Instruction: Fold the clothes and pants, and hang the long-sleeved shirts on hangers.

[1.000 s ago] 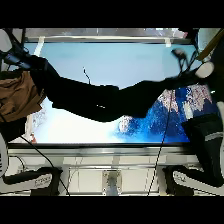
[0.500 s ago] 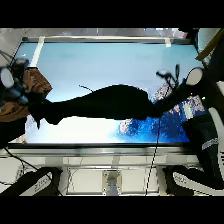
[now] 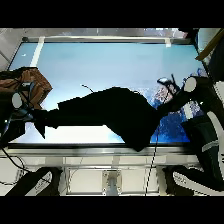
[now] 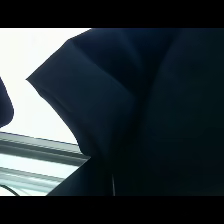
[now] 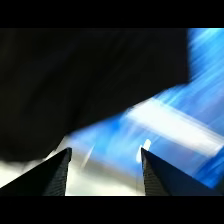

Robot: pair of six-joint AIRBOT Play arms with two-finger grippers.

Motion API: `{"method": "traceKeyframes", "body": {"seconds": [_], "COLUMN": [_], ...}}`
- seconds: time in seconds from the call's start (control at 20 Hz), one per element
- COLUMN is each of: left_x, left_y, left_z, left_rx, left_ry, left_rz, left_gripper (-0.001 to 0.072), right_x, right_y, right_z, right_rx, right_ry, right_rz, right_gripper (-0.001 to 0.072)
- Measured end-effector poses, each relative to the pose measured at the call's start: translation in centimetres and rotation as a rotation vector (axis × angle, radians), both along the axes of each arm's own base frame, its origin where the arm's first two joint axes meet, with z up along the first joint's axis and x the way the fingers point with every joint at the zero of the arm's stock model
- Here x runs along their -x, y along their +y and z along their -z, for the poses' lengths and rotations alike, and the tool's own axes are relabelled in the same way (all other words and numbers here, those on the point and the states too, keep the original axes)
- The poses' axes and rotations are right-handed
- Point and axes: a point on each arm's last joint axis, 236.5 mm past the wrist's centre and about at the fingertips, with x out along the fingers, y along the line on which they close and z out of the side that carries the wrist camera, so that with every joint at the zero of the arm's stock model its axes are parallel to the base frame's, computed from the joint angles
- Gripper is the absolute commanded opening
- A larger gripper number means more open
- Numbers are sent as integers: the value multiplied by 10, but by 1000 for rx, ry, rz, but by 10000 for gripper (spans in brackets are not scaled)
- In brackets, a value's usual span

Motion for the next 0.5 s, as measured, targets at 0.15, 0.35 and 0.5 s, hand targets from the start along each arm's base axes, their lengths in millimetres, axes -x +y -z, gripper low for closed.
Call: {"method": "traceKeyframes", "body": {"seconds": [0.15, 0.35, 0.5], "left_x": [-1, -1, -2], "left_y": [0, 0, 0], "left_z": [1, 2, 2], "left_rx": [2, 8, 10], "left_ry": [-9, -17, -21], "left_rz": [-10, -36, -46], "left_gripper": [9, 9, 8], "right_x": [-44, -96, -130], "right_y": [10, 48, 58], "right_z": [9, 33, 54], "right_rx": [-228, -593, -693], "right_ry": [-26, 1, -4], "right_rz": [129, 227, 268], "right_gripper": [479, 479, 478]}}
